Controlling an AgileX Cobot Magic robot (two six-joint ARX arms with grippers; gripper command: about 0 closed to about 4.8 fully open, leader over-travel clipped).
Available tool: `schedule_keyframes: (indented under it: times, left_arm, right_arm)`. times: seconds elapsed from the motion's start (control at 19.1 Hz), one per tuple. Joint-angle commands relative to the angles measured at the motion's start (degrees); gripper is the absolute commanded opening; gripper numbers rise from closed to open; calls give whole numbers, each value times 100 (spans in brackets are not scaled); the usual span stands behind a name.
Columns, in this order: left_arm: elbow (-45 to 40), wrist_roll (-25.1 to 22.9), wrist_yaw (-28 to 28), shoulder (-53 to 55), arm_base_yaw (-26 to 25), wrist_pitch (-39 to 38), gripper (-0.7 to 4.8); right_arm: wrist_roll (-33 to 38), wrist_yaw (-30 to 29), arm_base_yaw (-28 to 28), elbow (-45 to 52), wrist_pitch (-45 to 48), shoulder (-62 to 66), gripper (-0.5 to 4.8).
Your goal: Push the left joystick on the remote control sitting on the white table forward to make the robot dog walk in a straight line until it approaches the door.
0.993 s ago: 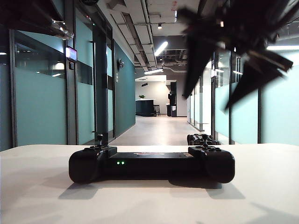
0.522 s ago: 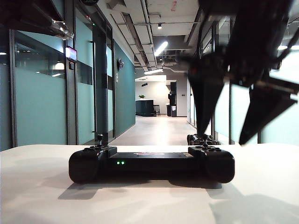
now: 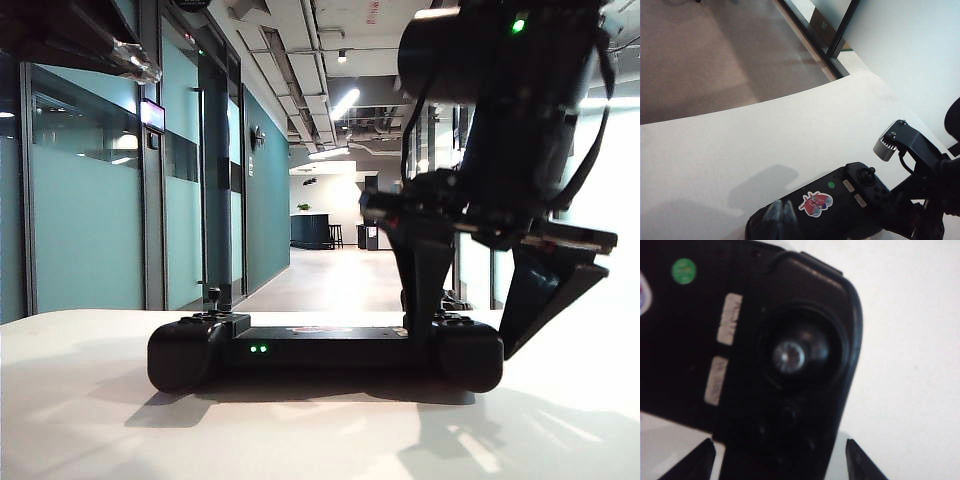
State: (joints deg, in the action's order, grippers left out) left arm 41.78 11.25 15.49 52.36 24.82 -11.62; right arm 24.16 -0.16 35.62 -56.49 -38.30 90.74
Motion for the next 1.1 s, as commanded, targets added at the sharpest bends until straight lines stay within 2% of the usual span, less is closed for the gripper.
schedule_keyframes:
  times: [0.05,0.42,0.52,0.57,0.63,0.73,0.78,0.89,0.94,1.1]
  left_arm:
    - [37,-7,107,0,7,52,-5]
    - [37,-7,133,2,7,50,-5]
    - [37,-7,151,2,7,48,-5]
    - [37,-7,151,2,7,46,-5]
    - [37,-9,168,2,7,42,-5]
    - [37,-9,197,2,7,39,-5]
    - [37,-31,260,2,7,33,-5]
    - [37,-136,262,7,7,0,-5]
    - [37,-341,328,61,7,-28,-5]
    - [11,-699,643,297,7,-87,-5]
  right_arm:
    - [-17,-107,0,-17,131,57,360]
    - [-15,-129,0,-17,258,297,356]
    - [-15,-131,2,-17,256,350,290]
    - [-15,-129,2,-17,264,354,290]
    - [-13,-129,2,-17,278,354,268]
    - [31,-127,2,-17,273,354,176]
    - [358,-120,2,-17,260,352,160]
    - [785,-81,2,-17,212,352,159]
    - [1054,-83,2,-17,146,352,157]
    - [1185,31,4,-20,-11,352,156]
